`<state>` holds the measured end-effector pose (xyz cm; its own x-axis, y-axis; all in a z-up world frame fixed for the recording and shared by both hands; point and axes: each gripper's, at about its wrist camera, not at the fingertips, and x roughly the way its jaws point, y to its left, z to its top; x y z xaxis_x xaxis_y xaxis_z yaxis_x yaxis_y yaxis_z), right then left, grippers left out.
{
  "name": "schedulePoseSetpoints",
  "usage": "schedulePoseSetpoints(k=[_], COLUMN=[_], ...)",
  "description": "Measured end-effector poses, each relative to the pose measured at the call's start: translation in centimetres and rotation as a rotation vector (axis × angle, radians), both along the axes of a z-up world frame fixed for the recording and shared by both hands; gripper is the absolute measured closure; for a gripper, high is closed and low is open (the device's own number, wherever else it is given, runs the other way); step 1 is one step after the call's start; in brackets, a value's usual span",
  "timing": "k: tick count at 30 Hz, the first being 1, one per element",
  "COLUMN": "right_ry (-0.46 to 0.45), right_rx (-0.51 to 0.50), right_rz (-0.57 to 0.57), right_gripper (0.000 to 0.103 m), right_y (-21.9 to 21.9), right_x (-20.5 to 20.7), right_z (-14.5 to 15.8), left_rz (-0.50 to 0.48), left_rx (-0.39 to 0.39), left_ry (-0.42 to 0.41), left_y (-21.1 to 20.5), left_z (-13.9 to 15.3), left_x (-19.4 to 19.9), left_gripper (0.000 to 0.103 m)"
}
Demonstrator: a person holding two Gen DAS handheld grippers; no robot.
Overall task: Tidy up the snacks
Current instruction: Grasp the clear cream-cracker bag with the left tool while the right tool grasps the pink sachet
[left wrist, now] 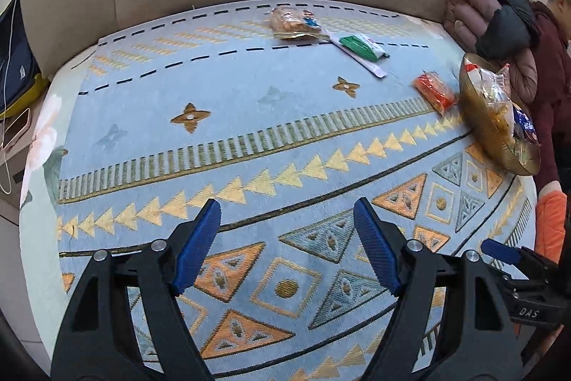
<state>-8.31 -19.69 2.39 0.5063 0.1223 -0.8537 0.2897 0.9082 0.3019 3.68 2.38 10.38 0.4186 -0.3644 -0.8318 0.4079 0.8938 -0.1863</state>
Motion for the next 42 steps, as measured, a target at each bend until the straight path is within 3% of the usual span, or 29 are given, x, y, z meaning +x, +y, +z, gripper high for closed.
schedulePoseSetpoints(k=[3,6,8,11,15,17,21,25,30,34,37,38,39,40,42], right_ry=[0.011,-0.005,-0.025,-0.038,-0.069,-0.075,-0.061,-0.023,0.026,0.055,0.058,0.06,0.063,0.065,0.048], right_rx=[0.022,0.134,0.143,0.143,0.154,0.131,0.099,0.044,0.066,-0.051,-0.145,-0.196,-0.238,-0.286,-0.324], right_rz=[-0.001,-0.009,-0.015,-0.054,-0.112,-0.134,-0.153,-0.134,-0.138,-0.091,-0.074,-0.061,-0.05,-0.036,0.002], right_gripper=[0.027,0.027,0.027,0.027,0.026,0.026,0.026,0.028,0.029,0.03,0.03,0.035,0.05,0.055,0.077], right_y=[-0.2,-1.4,-2.1,-3.4,-5.3,-6.1,-7.6,-8.2,-8.2,-6.4,-5.2,-4.6,-4.0,-3.4,-2.0], right_x=[0.6,2.4,4.5,9.5,15.8,18.6,23.0,25.5,27.8,28.9,29.6,29.8,30.0,30.1,30.0], right_z=[0.1,1.3,2.5,4.5,6.2,6.5,5.6,3.2,0.4,-1.0,-1.4,-1.5,-1.5,-1.5,-1.4], left_rz=[-0.003,-0.054,-0.059,-0.052,-0.008,-0.007,0.02,0.051,0.102,0.106,0.097,0.102,0.105,0.088,0.071], left_rx=[0.0,-0.036,-0.053,-0.137,-0.245,-0.261,-0.249,-0.224,-0.21,-0.156,-0.101,-0.097,-0.091,-0.089,-0.078], left_ry=[0.014,0.013,-0.012,0.009,0.072,0.062,0.089,0.116,0.196,0.201,0.209,0.201,0.192,0.182,0.167], left_y=[-0.3,-0.9,-1.4,-2.7,-4.7,-6.0,-8.0,-9.3,-11.0,-13.1,-14.3,-14.3,-14.3,-14.3,-14.2], left_z=[0.4,2.9,4.6,6.7,6.7,6.3,4.4,1.6,-2.1,-4.1,-5.4,-5.5,-5.3,-5.2,-4.9], left_x=[0.1,1.4,3.1,8.1,15.0,17.9,22.1,25.2,28.6,30.0,30.6,30.6,30.6,30.4,29.9], left_gripper=[0.026,0.026,0.026,0.025,0.017,0.013,0.013,0.013,0.013,0.016,0.026,0.029,0.036,0.039,0.044])
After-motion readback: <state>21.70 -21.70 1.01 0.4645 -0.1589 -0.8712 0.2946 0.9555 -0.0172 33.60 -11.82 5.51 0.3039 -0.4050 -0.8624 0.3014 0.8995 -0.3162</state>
